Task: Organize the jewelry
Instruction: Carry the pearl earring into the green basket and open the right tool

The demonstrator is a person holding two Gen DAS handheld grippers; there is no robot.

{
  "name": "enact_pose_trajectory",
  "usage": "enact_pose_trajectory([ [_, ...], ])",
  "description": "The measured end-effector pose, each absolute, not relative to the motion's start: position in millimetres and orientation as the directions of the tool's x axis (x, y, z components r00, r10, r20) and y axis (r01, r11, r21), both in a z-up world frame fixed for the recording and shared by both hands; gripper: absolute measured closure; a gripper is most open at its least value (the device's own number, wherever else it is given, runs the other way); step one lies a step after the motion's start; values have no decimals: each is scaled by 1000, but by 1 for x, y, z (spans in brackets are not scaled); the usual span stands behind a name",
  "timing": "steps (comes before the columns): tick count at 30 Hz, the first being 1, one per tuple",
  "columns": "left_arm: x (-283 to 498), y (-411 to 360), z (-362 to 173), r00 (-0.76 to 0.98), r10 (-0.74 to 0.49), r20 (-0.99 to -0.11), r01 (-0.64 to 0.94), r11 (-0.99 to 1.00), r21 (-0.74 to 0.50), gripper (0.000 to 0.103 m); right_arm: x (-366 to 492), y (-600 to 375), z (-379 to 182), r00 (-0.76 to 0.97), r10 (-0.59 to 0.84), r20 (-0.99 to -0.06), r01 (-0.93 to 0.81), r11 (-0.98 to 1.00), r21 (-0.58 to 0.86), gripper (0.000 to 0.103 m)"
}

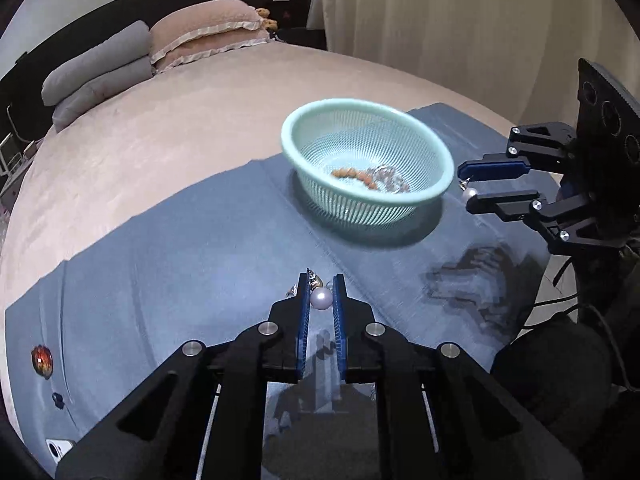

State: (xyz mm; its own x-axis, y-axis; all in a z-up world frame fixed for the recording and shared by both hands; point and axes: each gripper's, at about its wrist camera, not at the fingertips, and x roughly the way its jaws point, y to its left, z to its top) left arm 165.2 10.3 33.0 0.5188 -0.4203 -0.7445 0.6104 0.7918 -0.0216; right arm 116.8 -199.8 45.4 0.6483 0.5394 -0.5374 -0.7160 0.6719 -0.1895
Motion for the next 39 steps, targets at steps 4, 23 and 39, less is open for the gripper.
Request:
enact_pose_trajectory([
  [4,171,-13,56,531,-433,-728,653,757,26,91,123,-220,63,695,505,-512,-675,703,-224,83],
  [23,263,-102,22,397,-464,-792,747,665,-15,91,226,-261,19,698,418,-581,-597,788,-150,83],
  [39,275,-101,3,383,-449,-807,740,672,-24,89,238,-270,2,676,414,-610,-586,804,-104,81],
])
